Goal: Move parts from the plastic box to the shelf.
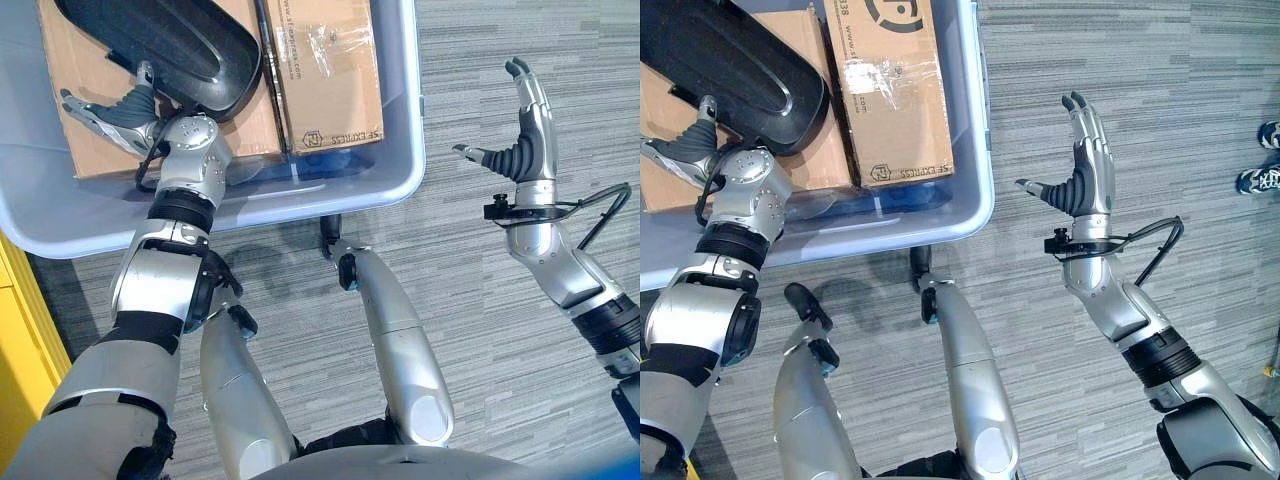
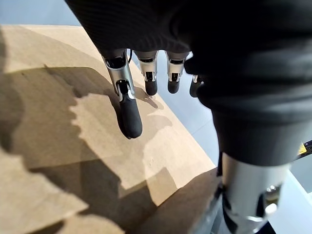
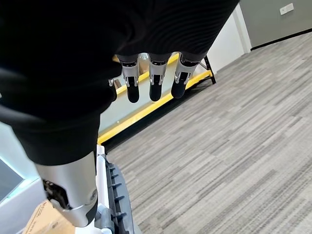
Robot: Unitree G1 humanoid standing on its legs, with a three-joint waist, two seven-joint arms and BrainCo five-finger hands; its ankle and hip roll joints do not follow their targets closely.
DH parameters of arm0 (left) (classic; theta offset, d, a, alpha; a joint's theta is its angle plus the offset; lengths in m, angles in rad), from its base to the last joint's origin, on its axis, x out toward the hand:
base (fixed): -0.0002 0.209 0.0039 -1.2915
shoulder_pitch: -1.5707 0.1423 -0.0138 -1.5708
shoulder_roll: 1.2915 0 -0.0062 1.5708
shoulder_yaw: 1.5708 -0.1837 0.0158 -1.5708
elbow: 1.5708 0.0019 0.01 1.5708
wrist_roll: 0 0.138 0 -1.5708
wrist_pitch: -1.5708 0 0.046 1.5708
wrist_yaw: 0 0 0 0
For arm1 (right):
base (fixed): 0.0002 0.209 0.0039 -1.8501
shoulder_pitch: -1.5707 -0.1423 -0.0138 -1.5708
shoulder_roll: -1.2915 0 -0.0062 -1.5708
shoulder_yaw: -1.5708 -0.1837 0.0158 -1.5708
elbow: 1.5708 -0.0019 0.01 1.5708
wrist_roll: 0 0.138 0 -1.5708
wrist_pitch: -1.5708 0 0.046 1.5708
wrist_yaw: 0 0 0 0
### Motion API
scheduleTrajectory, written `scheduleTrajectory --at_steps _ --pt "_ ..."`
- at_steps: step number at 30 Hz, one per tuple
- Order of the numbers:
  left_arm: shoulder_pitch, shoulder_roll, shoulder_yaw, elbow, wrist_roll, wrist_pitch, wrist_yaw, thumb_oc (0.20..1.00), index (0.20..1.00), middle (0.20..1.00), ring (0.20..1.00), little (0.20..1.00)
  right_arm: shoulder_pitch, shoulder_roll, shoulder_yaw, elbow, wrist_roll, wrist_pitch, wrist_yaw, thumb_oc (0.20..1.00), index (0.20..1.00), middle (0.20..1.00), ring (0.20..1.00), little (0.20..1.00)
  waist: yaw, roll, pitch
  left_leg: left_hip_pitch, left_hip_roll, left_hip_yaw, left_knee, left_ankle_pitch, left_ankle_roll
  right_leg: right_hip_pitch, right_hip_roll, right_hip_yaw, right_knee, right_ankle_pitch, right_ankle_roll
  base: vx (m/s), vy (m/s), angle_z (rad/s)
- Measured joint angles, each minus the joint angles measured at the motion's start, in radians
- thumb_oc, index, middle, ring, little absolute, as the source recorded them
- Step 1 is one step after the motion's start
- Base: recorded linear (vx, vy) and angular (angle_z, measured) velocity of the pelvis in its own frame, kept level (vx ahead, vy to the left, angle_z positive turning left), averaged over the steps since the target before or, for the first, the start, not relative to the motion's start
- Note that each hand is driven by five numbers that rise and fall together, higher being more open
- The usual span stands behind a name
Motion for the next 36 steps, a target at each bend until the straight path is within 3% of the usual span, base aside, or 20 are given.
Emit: scheduleTrajectory --at_steps 20,36 --pt "0.019 0.017 -0.042 -0.110 -0.162 -0.074 -0.064 1.000 1.000 1.000 1.000 1.000 0.007 -0.036 -0.011 0.000 0.039 0.031 0.021 1.000 1.000 1.000 1.000 1.000 0.014 -0.005 -0.002 -0.014 -0.003 0.009 -0.002 -0.022 0.005 -0.016 -0.003 0.012 -0.010 0.010 0.016 0.00 -0.006 0.00" --pt "0.029 -0.102 -0.079 -0.238 -0.164 -0.068 -0.053 1.000 1.000 1.000 1.000 1.000 0.004 -0.036 -0.013 0.000 0.041 0.044 0.043 1.000 1.000 1.000 1.000 1.000 0.025 -0.015 -0.007 -0.007 -0.017 0.004 -0.002 -0.025 0.007 0.010 -0.016 0.010 -0.036 0.021 0.039 0.00 -0.018 0.01"
